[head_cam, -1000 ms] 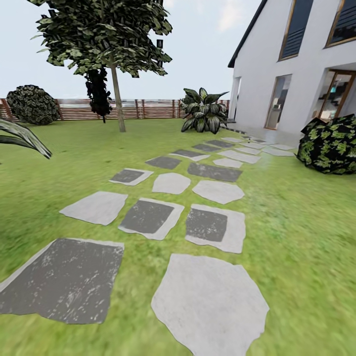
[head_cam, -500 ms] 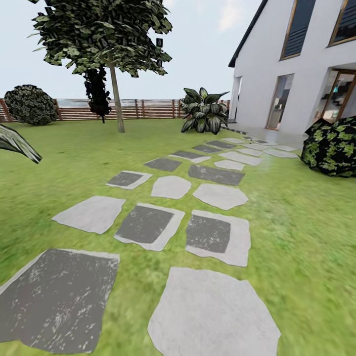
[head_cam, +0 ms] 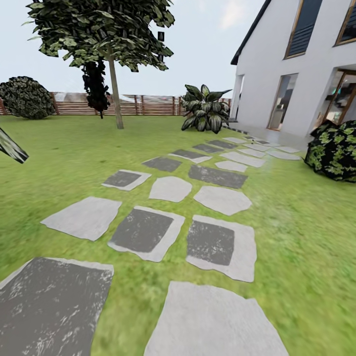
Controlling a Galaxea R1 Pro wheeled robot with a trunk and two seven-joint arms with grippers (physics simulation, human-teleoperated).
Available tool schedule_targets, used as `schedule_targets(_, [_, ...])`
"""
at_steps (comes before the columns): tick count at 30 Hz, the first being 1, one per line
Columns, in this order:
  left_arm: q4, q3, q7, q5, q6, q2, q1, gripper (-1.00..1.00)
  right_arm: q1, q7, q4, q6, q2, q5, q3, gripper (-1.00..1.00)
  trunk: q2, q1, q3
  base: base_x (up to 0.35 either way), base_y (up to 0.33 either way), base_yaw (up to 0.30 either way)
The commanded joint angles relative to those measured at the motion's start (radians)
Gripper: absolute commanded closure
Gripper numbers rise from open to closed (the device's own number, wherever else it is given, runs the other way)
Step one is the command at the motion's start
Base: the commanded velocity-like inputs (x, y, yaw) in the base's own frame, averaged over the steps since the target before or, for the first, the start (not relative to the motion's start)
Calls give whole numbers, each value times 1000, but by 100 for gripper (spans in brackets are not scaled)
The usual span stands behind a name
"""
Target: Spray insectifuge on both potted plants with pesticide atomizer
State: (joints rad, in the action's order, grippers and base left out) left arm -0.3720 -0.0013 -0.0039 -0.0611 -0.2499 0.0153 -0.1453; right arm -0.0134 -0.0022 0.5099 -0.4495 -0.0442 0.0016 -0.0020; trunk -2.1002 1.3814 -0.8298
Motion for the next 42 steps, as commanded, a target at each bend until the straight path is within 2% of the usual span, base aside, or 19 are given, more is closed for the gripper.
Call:
schedule_targets(1, [0, 1, 0, -6, -3, 0, 0, -100, 0, 0, -1, -3, 0, 0, 0, -100, -1, 0, -1, 339, 0, 0])
schedule_targets(42, [1, 0, -1, -8, -3, 0, 0, -100, 0, -1, -1, -3, 0, 1, 4, -100, -1, 0, -1, 339, 0, 0])
